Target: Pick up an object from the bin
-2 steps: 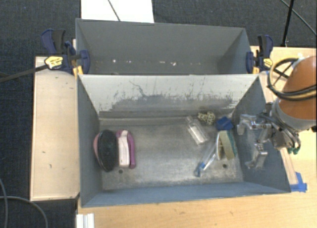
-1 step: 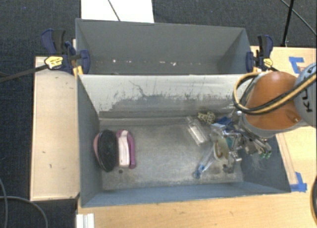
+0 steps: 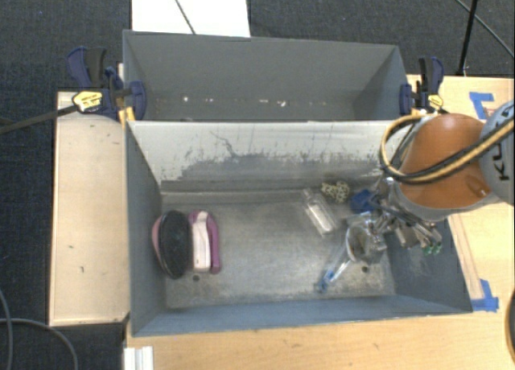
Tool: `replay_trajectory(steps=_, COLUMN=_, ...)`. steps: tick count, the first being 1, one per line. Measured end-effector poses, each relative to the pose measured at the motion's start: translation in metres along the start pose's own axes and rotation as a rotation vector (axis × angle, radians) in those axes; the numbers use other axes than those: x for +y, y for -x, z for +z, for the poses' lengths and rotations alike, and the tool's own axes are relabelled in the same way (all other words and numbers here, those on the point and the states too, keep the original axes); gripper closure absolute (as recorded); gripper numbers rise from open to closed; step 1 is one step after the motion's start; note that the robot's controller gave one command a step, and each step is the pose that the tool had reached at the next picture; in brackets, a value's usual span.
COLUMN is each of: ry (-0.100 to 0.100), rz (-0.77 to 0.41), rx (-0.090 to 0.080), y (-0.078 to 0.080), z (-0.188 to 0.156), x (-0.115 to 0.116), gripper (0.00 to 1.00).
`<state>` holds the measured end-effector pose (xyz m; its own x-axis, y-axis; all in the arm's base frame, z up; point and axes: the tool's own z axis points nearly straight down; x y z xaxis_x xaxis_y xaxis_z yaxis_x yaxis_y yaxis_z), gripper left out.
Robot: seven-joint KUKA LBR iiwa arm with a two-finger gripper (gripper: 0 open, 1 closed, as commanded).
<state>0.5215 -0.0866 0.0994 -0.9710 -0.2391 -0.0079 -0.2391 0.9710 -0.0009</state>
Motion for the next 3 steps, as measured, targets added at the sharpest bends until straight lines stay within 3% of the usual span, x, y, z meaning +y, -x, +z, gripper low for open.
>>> replay_trajectory(steps=1, ry=0.001, rz=0.001, rx=0.006, y=-0.002, z=0.002, x=0.000, gripper=0.00)
replay_trajectory(steps=2, ry=0.003, rz=-0.142, rx=0.005, y=-0.011, z=0.029, x=0.043, gripper=0.00)
replay_trajectory(steps=3, ry=0.001, rz=-0.142, rx=0.004, y=-0.011, z=0.029, x=0.041, gripper=1.00)
